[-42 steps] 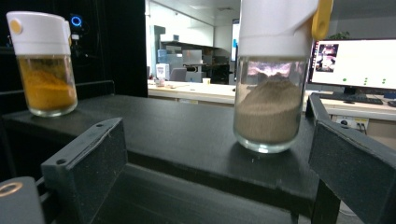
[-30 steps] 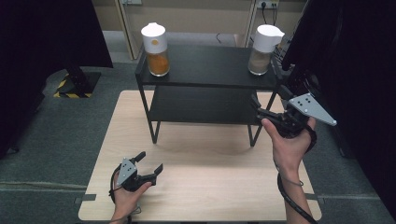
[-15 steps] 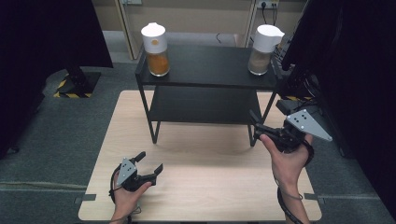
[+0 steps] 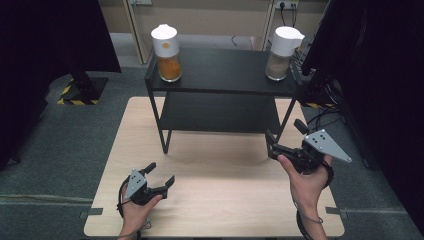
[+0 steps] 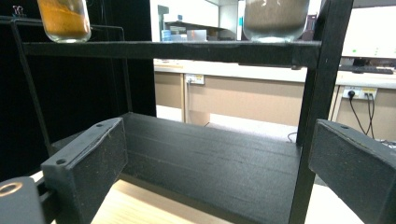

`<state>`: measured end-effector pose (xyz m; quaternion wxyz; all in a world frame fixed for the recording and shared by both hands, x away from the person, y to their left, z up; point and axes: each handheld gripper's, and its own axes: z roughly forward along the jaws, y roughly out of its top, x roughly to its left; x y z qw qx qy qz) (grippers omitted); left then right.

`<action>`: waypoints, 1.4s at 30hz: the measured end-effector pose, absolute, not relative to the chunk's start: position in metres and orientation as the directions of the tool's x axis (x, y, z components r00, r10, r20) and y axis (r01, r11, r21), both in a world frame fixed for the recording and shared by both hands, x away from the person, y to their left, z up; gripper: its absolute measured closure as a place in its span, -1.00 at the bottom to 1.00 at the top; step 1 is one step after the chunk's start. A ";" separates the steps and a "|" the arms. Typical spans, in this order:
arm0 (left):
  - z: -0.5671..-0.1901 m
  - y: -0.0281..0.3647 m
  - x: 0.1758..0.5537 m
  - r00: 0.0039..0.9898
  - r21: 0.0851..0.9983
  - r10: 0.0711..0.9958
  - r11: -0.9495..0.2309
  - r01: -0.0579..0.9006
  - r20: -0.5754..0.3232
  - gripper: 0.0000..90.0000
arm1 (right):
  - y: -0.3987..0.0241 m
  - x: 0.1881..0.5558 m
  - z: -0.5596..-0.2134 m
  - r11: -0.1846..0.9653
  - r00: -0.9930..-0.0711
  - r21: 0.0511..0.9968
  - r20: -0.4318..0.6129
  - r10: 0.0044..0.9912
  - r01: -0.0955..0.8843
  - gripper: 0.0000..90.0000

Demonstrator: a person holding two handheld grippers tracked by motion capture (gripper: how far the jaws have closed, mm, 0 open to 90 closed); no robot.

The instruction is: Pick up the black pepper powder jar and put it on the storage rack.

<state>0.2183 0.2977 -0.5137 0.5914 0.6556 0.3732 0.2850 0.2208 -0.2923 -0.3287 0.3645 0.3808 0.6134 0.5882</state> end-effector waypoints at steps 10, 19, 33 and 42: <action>-0.514 0.298 0.218 0.559 0.988 0.826 -0.020 0.152 -0.070 -0.76 | -0.292 0.219 -0.342 0.020 -0.447 0.998 0.010 0.894 0.062 -0.90; -0.514 0.298 0.218 0.558 0.988 0.827 -0.022 0.152 -0.068 -0.76 | -0.294 0.216 -0.355 0.019 -0.449 0.996 0.021 0.893 0.085 -0.90; -0.514 0.298 0.218 0.559 0.988 0.826 -0.020 0.151 -0.069 -0.76 | -0.293 0.214 -0.378 0.024 -0.456 0.990 0.044 0.889 0.142 -0.90; -0.514 0.297 0.218 0.558 0.988 0.827 -0.019 0.152 -0.070 -0.76 | -0.294 0.213 -0.388 0.022 -0.451 0.988 0.051 0.891 0.156 -0.90</action>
